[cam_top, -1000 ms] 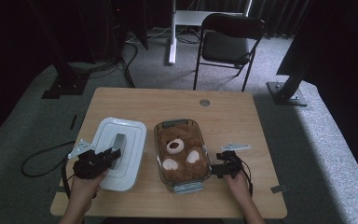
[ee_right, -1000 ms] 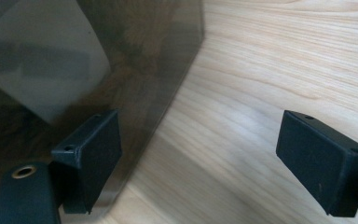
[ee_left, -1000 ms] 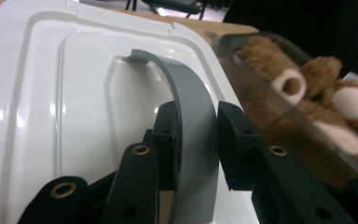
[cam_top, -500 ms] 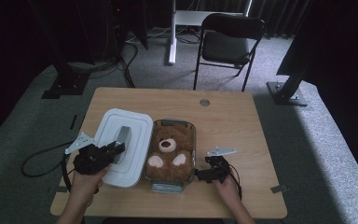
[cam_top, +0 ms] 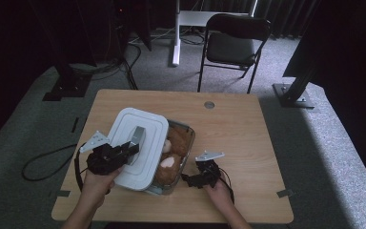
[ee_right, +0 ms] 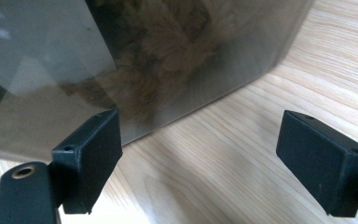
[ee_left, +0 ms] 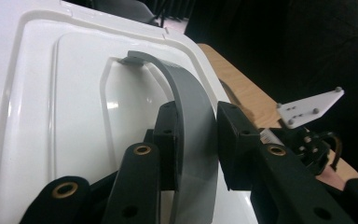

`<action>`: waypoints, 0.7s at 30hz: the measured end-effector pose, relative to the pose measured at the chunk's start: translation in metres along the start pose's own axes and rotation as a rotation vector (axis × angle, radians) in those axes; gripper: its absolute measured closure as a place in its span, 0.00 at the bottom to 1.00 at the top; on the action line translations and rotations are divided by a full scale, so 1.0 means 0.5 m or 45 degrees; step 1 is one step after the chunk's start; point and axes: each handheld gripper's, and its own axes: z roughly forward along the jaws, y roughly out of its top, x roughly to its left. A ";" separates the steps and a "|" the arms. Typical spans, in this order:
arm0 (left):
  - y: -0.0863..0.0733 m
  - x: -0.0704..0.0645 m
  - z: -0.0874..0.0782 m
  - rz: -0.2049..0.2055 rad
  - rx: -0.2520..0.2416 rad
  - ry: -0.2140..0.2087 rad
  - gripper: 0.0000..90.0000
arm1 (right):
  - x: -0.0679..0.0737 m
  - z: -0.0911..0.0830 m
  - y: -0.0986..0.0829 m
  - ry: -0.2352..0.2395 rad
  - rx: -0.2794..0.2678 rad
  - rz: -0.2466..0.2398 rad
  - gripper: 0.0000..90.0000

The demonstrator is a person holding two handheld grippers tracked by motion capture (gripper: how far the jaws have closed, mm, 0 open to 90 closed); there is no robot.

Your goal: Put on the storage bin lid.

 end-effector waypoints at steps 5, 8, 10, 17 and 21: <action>0.008 -0.011 0.018 0.006 0.014 -0.031 0.80 | 0.024 0.022 0.009 0.032 0.021 -0.052 0.15; 0.013 -0.016 0.026 0.018 0.024 -0.051 0.80 | 0.025 0.022 0.009 0.026 0.024 -0.062 0.15; 0.016 -0.019 0.034 0.012 0.032 -0.061 0.80 | 0.018 0.016 0.008 0.015 0.009 -0.046 0.15; 0.023 -0.035 0.064 0.015 0.057 -0.114 0.80 | -0.015 -0.011 0.003 -0.021 -0.027 0.021 0.15; 0.026 -0.044 0.088 0.019 0.092 -0.141 0.80 | -0.026 -0.021 0.003 -0.037 -0.039 0.033 0.15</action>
